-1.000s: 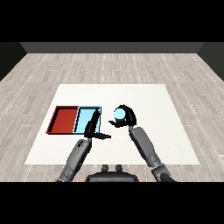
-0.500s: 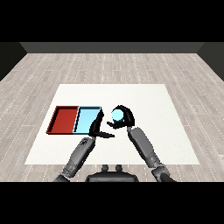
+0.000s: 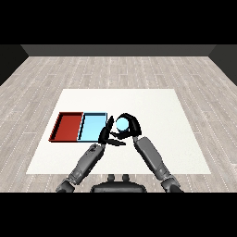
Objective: Pick the blue can and put it in the blue box
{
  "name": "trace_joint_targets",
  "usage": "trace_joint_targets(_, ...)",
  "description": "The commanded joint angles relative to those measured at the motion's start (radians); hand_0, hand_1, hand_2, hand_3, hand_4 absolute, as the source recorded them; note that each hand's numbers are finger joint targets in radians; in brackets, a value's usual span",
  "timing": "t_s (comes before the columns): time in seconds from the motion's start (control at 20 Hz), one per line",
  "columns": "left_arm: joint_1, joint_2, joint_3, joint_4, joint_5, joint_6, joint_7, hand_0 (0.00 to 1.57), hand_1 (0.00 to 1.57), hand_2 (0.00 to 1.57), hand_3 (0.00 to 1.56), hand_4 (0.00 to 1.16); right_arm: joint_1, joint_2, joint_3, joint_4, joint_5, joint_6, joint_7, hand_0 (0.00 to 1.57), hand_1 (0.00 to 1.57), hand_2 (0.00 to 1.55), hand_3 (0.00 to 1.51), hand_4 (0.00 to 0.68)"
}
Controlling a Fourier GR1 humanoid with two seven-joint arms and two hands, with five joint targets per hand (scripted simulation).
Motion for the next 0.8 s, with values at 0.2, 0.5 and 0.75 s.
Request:
trace_joint_targets(0.2, -0.022, 0.0, -0.033, 0.108, 0.053, -0.02, -0.091, 0.0, 0.0, 0.0, 0.0, 0.0, -0.054, 0.0, 0.043, 0.058, -0.025, -0.018, -0.027, 1.41, 1.41, 1.43, 1.39, 0.646)
trace_joint_targets(0.5, -0.087, 0.0, 0.009, 0.091, 0.031, -0.036, -0.028, 0.0, 0.0, 0.0, 0.0, 0.0, 0.041, 0.0, 0.146, -0.031, -0.026, -0.08, -0.023, 1.43, 1.43, 1.43, 1.39, 0.616)
trace_joint_targets(0.75, -0.059, 0.0, -0.063, 0.072, 0.085, -0.005, -0.067, 0.0, 0.0, 0.0, 0.0, 0.0, -0.11, 0.0, 0.107, 0.057, 0.0, -0.053, 0.042, 1.39, 1.39, 1.44, 1.39, 0.62)
